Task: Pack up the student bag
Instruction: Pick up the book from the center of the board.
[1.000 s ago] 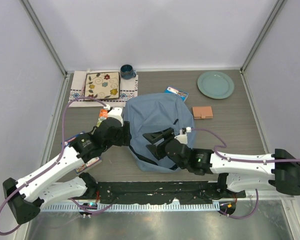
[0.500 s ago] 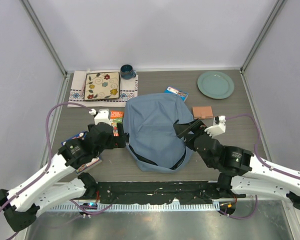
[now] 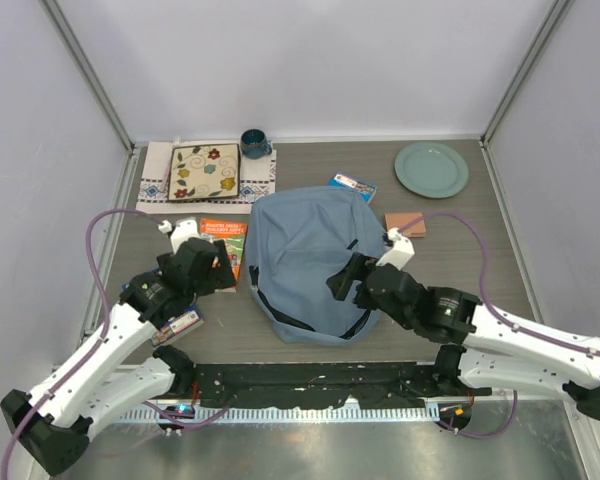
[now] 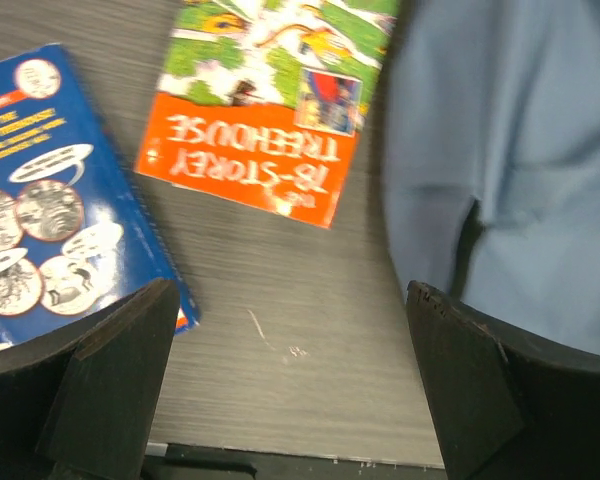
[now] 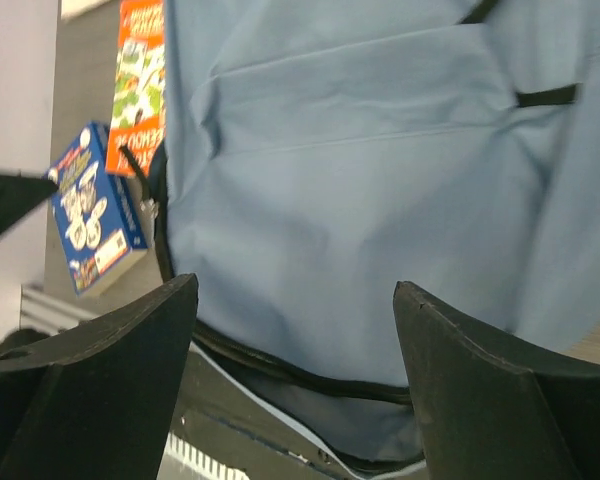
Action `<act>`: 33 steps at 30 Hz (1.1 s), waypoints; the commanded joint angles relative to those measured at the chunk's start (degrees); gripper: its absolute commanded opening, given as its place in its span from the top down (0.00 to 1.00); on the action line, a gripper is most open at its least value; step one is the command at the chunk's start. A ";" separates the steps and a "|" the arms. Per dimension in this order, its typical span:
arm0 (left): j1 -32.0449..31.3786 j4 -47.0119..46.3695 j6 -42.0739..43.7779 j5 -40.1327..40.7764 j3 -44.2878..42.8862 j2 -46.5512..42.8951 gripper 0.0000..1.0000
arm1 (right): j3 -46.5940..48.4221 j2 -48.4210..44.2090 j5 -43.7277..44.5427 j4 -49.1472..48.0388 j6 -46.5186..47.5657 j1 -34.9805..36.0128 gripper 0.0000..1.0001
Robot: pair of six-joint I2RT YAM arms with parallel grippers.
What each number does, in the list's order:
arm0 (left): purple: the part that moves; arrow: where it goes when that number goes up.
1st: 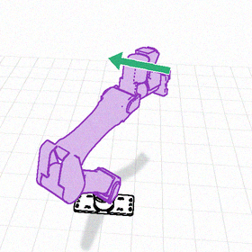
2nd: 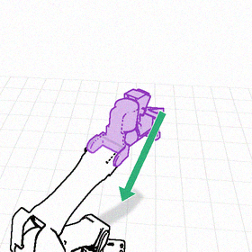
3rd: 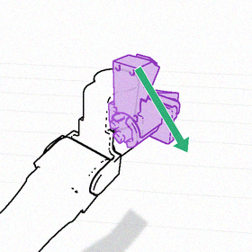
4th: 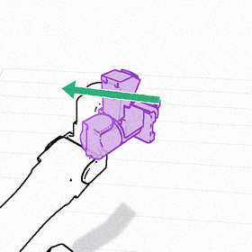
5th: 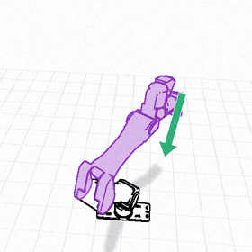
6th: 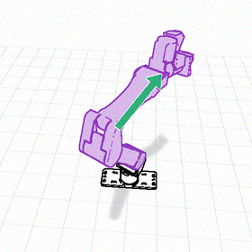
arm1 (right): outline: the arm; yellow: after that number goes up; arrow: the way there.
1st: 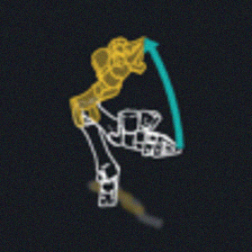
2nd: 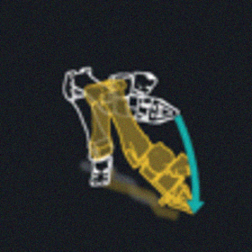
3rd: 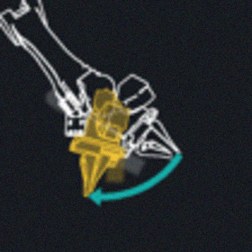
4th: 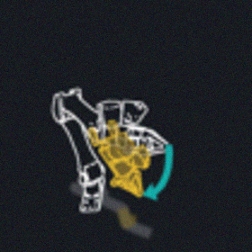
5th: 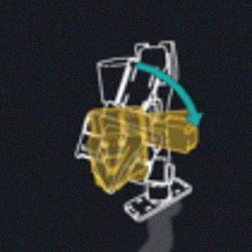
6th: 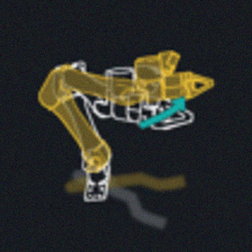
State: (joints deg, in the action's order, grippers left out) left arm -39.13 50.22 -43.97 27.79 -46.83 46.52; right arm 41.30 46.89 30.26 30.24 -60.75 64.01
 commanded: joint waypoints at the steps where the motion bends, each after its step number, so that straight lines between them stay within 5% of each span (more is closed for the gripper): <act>1: 14.30 -4.32 5.90 -6.68 1.04 0.14 0.01 | 6.67 6.53 -10.90 -10.98 8.98 0.41 0.18; 11: 41.13 -5.65 11.80 -20.66 -0.29 4.45 0.00 | 15.03 21.30 -15.32 -19.34 11.27 8.06 0.18; 15: 45.38 -8.47 11.10 -26.03 -2.56 7.70 0.00 | 17.23 24.91 -14.19 -19.78 10.83 8.94 0.18; 20: 45.38 -12.59 10.74 -33.84 -3.54 8.15 0.00 | 19.87 23.34 8.64 -4.52 7.32 7.54 0.12; 25: 44.24 -17.43 9.26 -43.96 -1.16 7.70 0.00 | 16.54 14.20 5.00 2.63 10.64 -14.05 0.10; 33: 26.93 -19.18 9.16 -32.27 -10.11 15.33 0.00 | 17.41 21.73 -16.25 -5.00 19.88 -41.23 0.08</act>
State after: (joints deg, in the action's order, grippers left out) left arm -7.18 35.88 -34.57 -7.20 -49.91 57.58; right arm 56.77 61.73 25.54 28.23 -46.09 30.46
